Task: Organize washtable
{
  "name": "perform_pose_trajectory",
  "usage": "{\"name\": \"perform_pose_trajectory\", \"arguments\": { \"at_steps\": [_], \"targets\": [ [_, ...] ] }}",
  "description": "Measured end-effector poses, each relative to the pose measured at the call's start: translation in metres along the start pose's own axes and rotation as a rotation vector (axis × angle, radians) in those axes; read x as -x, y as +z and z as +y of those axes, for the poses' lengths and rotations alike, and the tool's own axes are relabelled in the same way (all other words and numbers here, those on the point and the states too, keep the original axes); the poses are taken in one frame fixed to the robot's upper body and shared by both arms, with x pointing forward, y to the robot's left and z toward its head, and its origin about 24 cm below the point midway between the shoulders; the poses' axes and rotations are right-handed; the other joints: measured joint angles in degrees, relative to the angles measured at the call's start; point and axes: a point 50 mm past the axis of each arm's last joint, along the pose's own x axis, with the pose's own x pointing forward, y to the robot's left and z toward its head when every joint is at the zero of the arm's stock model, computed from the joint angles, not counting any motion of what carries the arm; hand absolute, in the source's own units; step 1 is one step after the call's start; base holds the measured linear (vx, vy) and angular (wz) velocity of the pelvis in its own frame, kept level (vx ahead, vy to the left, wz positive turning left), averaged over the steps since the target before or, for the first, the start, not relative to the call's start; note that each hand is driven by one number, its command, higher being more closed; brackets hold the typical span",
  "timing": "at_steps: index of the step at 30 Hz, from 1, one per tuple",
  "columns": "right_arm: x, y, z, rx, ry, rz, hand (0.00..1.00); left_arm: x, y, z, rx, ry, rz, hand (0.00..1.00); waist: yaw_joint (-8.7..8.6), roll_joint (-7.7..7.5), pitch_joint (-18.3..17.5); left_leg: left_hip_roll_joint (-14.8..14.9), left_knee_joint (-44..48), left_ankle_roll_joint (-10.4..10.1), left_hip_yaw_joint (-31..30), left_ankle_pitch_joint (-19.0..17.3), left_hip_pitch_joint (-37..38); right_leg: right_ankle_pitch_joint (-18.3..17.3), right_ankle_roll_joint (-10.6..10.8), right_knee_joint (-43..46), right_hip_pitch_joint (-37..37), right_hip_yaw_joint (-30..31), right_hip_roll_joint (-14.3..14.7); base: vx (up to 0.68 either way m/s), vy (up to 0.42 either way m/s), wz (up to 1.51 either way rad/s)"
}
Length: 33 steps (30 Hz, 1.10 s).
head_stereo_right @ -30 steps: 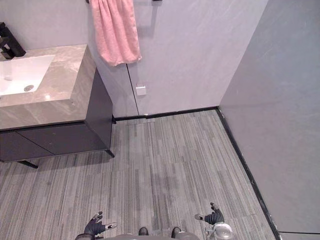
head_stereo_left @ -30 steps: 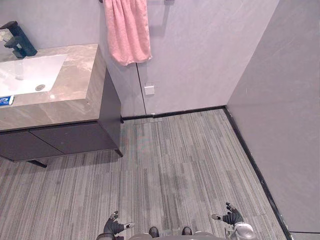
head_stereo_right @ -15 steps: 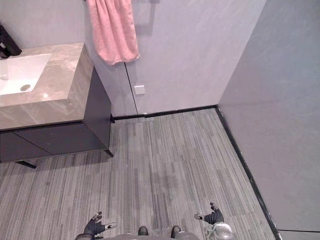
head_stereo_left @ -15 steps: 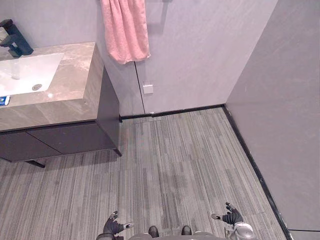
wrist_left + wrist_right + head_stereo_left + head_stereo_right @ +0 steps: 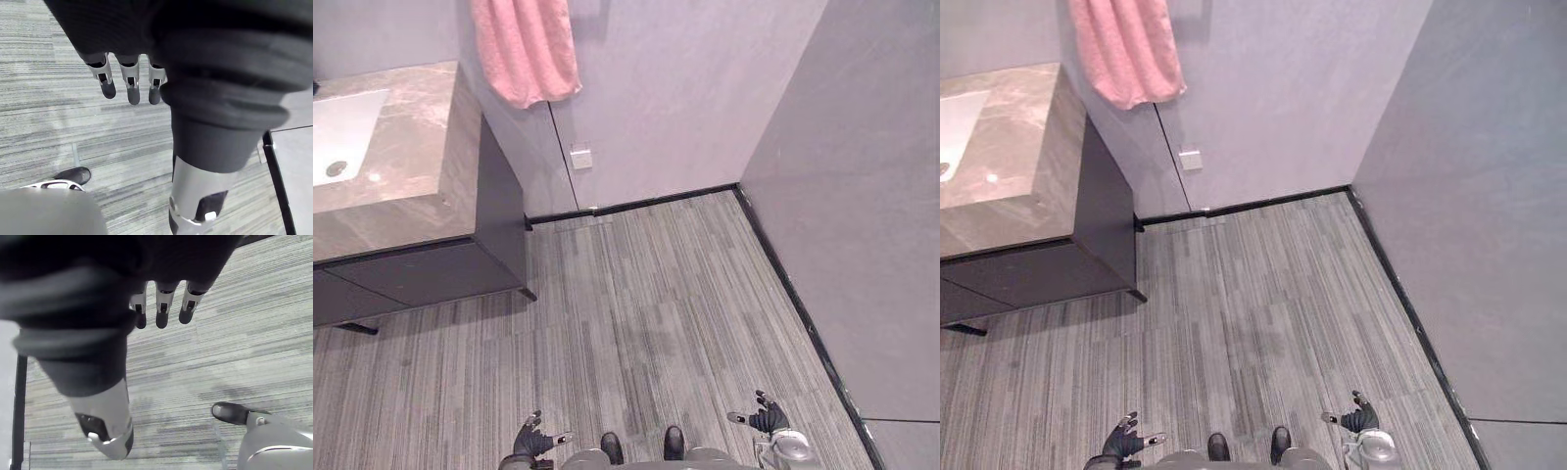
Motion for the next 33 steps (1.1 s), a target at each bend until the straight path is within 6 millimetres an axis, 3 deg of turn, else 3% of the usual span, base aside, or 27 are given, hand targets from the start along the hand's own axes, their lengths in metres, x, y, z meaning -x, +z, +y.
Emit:
{"name": "perform_pose_trajectory", "arguments": {
  "at_steps": [1, 2, 3, 4, 7, 10, 11, 13, 14, 15, 17, 18, 20, 21, 22, 24, 26, 29, 31, 32, 33],
  "targets": [
    [0.0, -0.001, -0.001, 0.002, -0.002, 0.005, 0.0, -0.001, 0.004, -0.001, 0.0, -0.003, -0.011, 0.0, 0.01, 0.42, 0.2, 0.0, 1.2, 0.4, 0.0, -1.3, 0.2, -2.5, 2.0, 7.4, -2.9, -1.0, -0.8, 0.12, 0.091, -0.08],
    [0.0, -0.001, -0.001, 0.002, -0.002, 0.006, 0.0, -0.002, 0.005, -0.001, 0.0, -0.003, -0.012, 0.0, 0.0, 0.51, 0.3, -0.1, 1.3, 0.5, 0.0, -1.4, 0.3, -3.0, 2.5, 9.3, -3.7, -1.2, -1.0, 0.09, 0.092, 0.02],
    [0.0, -0.001, -0.001, 0.002, -0.001, 0.006, 0.0, -0.002, 0.007, 0.0, -0.002, -0.002, -0.022, 0.0, -0.12, 0.72, 0.5, -0.3, 1.8, 0.8, -0.1, -1.9, 0.8, -4.1, 3.2, 17.9, -7.0, -2.5, -2.1, 0.08, 0.094, 0.13],
    [0.0, -0.002, -0.001, 0.002, -0.001, 0.007, 0.0, -0.003, 0.011, 0.001, -0.007, -0.001, -0.032, 0.0, -0.2, 0.83, 1.0, -0.7, 1.8, 1.3, -0.6, -2.3, 2.5, -4.1, 3.2, 27.7, -10.4, -4.1, -3.7, 0.15, 0.107, 0.23],
    [0.0, -0.001, 0.0, 0.002, 0.002, 0.003, 0.0, -0.006, 0.02, 0.012, -0.031, 0.021, -0.058, 0.0, -1.32, 0.58, 2.0, -1.8, 1.6, 2.4, -3.1, -4.3, 5.8, -8.0, 1.8, 38.5, -16.1, -7.5, -7.1, 0.24, 0.077, 0.39],
    [-0.001, 0.004, -0.005, 0.004, -0.006, -0.011, 0.0, -0.008, 0.025, 0.014, -0.032, 0.027, -0.071, 0.0, -1.99, 1.66, 2.8, -0.1, 1.2, 1.7, -4.8, -5.1, 7.5, -8.7, 1.1, 34.1, -19.0, -10.0, -6.2, 0.25, -0.012, 0.31],
    [-0.003, 0.01, -0.007, 0.002, -0.009, -0.026, 0.0, -0.01, 0.03, 0.013, -0.027, 0.025, -0.084, 0.0, -2.7, 2.52, 3.8, 1.5, 0.6, 1.7, -5.9, -5.1, 8.6, -8.3, 0.5, 30.0, -20.3, -10.0, -4.4, 0.32, -0.096, 0.54],
    [-0.003, 0.013, -0.01, 0.008, -0.018, -0.044, 0.0, -0.011, 0.036, 0.011, -0.021, 0.019, -0.099, 0.0, -3.28, 2.71, 4.4, 2.5, 0.7, 0.4, -7.7, -5.2, 9.6, -3.8, -0.2, 20.3, -21.2, -9.0, -2.3, 0.41, -0.153, 0.63],
    [-0.001, 0.004, -0.013, 0.011, -0.024, -0.022, 0.0, -0.012, 0.038, 0.01, -0.021, 0.015, -0.104, 0.0, -3.27, 1.12, 3.9, 2.2, 1.0, -2.1, -8.3, -6.5, 11.0, 0.7, -2.9, 17.1, -21.1, -7.5, -2.3, 0.54, -0.236, 0.65],
    [0.001, -0.004, -0.015, 0.016, -0.028, 0.006, 0.0, -0.012, 0.036, 0.007, -0.01, 0.011, -0.096, 0.0, -3.26, 0.61, 3.8, 2.6, 3.0, -4.6, -8.9, -8.2, 11.8, 3.0, -4.5, 19.6, -21.1, -7.2, -2.9, 0.54, -0.248, 0.57],
    [0.001, -0.004, -0.012, 0.012, -0.02, 0.006, 0.0, -0.011, 0.036, 0.002, -0.003, -0.002, -0.098, 0.0, -3.12, 1.36, 3.8, 4.6, 12.2, -5.7, -9.5, -7.8, 8.0, 0.7, -5.5, 19.6, -19.9, -8.9, -2.7, 0.4, -0.237, 0.34],
    [0.001, -0.002, -0.015, 0.014, -0.028, 0.002, 0.0, -0.011, 0.036, -0.007, 0.016, -0.019, -0.099, 0.0, -3.05, 2.46, 4.5, 7.4, 29.0, -7.9, -9.6, -4.7, 0.7, -0.1, -6.3, 16.8, -16.6, -9.8, -1.3, 0.46, -0.289, 0.2],
    [0.0, -0.002, -0.015, 0.011, -0.027, 0.001, 0.0, -0.009, 0.03, -0.013, 0.029, -0.031, -0.082, 0.0, -2.81, 3.09, 5.0, 11.7, 44.6, -7.7, -9.3, -1.7, -5.1, -0.7, -7.3, 13.8, -11.2, -10.0, 0.4, 0.45, -0.238, -0.03],
    [0.001, 0.0, -0.011, -0.011, -0.022, -0.012, 0.0, -0.008, 0.027, -0.015, 0.035, -0.035, -0.072, 0.0, -2.69, 2.18, 5.7, 15.0, 53.3, -7.4, -6.2, -1.9, -7.4, -1.2, -8.1, 11.0, -5.1, -9.7, 1.2, 0.43, -0.187, -0.14],
    [0.001, 0.004, -0.01, -0.032, -0.02, -0.029, 0.0, -0.008, 0.031, -0.015, 0.057, -0.032, -0.086, 0.0, -2.31, 1.47, 6.1, 16.1, 55.2, -6.8, -4.0, -2.2, -9.0, -1.4, -8.2, 9.4, -2.3, -9.2, 1.1, 0.4, -0.176, -0.15],
    [0.001, 0.012, -0.009, -0.05, -0.023, -0.066, 0.0, -0.008, 0.042, -0.016, 0.068, -0.034, -0.134, 0.0, -1.75, 0.63, 6.3, 16.8, 54.4, -6.0, -1.4, -2.6, -13.3, -2.4, -7.8, 6.5, 1.1, -8.0, 0.9, 0.31, -0.087, -0.2],
    [0.001, 0.011, -0.01, -0.075, -0.03, -0.063, 0.0, -0.009, 0.046, -0.018, 0.072, -0.039, -0.146, 0.0, -1.31, 0.98, 6.3, 16.2, 48.3, -5.3, -0.6, -3.3, -17.0, -2.6, -7.6, 4.7, 3.5, -7.5, 0.8, 0.29, 0.016, -0.18],
    [0.002, 0.003, -0.008, -0.104, -0.029, -0.026, 0.0, -0.009, 0.046, -0.02, 0.076, -0.042, -0.14, 0.0, -0.74, 0.51, 6.4, 11.6, 28.7, -5.4, 0.9, -2.8, -18.5, -3.3, -5.7, 1.5, 7.6, -7.4, -1.2, 0.3, 0.109, -0.01],
    [0.004, -0.006, -0.012, -0.112, -0.043, 0.003, 0.0, -0.008, 0.043, -0.022, 0.075, -0.049, -0.133, 0.0, -0.5, 1.58, 5.6, 9.1, 16.8, -5.0, 0.8, 1.4, -18.4, -4.3, -3.6, 0.3, 8.4, -7.5, -1.7, 0.28, 0.177, -0.03],
    [0.004, -0.01, -0.016, -0.105, -0.05, 0.015, 0.0, -0.007, 0.037, -0.024, 0.074, -0.052, -0.111, 0.0, 0.1, 2.92, 4.8, 8.4, 13.5, -2.0, 0.0, 6.6, -18.2, -5.6, -1.8, 0.5, 9.1, -7.0, -1.4, 0.36, 0.27, -0.13],
    [0.005, -0.013, -0.011, -0.11, -0.038, 0.028, 0.0, -0.008, 0.035, -0.02, 0.078, -0.04, -0.101, 0.0, 0.26, 1.75, 4.0, 6.6, 14.5, 1.0, -0.1, 7.2, -17.7, -7.3, 0.0, 1.4, 9.8, -6.7, -3.6, 0.39, 0.277, -0.04]
  ]
}}
